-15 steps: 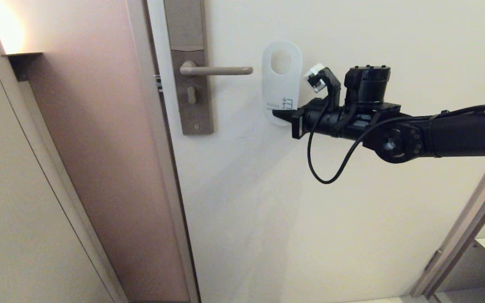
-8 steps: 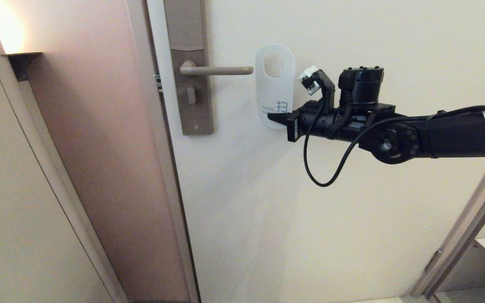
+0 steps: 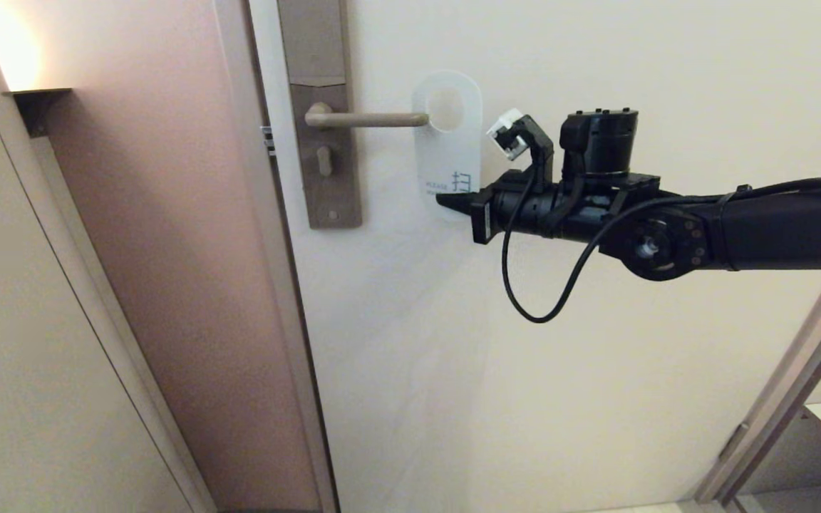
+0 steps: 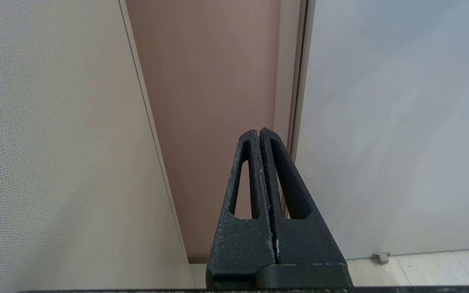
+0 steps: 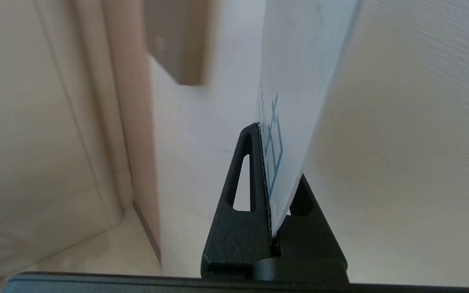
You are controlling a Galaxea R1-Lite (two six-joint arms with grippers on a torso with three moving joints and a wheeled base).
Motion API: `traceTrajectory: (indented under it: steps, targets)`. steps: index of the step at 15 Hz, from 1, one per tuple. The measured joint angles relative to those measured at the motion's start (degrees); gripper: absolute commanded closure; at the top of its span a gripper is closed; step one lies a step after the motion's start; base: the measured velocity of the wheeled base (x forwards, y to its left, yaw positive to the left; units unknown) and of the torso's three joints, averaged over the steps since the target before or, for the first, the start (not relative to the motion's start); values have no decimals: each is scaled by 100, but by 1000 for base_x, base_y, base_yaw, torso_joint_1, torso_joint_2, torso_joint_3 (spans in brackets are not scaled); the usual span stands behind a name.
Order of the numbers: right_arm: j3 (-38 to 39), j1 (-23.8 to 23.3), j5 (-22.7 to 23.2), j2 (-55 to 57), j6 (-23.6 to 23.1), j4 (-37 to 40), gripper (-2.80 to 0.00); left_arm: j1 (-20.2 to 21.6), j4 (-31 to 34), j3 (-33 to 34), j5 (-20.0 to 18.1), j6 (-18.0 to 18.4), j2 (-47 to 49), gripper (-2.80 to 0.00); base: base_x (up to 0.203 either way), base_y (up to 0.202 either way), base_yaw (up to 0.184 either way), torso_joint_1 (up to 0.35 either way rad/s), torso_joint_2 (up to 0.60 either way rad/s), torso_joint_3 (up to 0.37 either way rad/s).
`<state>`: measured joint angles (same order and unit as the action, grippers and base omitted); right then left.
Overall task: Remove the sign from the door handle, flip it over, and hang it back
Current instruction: Hang the sign back with the other side facing out
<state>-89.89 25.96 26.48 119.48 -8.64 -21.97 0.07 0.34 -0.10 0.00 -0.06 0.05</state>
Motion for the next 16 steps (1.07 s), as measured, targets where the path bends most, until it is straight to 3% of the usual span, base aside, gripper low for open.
traceTrajectory:
  steps: [16]
  targets:
    - [75, 401, -29, 11, -13, 83, 0, 0, 0, 0, 0, -1, 0, 0, 0, 0, 0, 0, 0, 0]
